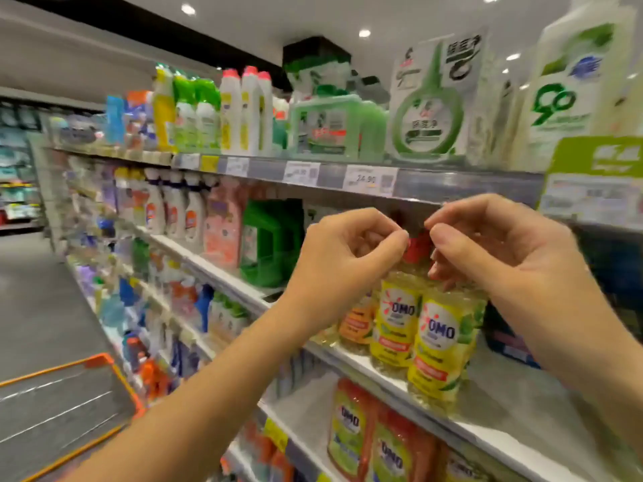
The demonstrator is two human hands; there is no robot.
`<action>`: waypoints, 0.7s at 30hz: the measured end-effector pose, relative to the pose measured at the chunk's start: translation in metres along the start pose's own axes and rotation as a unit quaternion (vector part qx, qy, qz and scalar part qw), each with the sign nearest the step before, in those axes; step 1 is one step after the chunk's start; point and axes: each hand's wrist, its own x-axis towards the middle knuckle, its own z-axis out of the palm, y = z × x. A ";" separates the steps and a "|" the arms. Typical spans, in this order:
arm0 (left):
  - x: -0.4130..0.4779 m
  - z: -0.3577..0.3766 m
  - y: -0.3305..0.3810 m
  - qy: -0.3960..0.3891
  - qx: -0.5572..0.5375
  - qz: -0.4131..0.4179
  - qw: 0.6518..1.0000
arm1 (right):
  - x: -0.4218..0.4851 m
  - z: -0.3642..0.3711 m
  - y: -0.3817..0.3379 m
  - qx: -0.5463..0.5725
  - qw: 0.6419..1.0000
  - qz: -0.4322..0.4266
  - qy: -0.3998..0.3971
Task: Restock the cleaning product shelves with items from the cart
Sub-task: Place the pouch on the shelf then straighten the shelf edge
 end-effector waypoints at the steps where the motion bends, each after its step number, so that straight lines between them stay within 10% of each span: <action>1: -0.018 -0.023 -0.011 0.011 0.010 -0.026 1.000 | -0.003 0.026 0.009 0.017 1.000 0.015 -0.016; 21: -0.319 -0.436 -0.196 0.216 0.230 -0.481 0.818 | -0.045 0.575 0.129 0.321 0.829 0.309 -0.339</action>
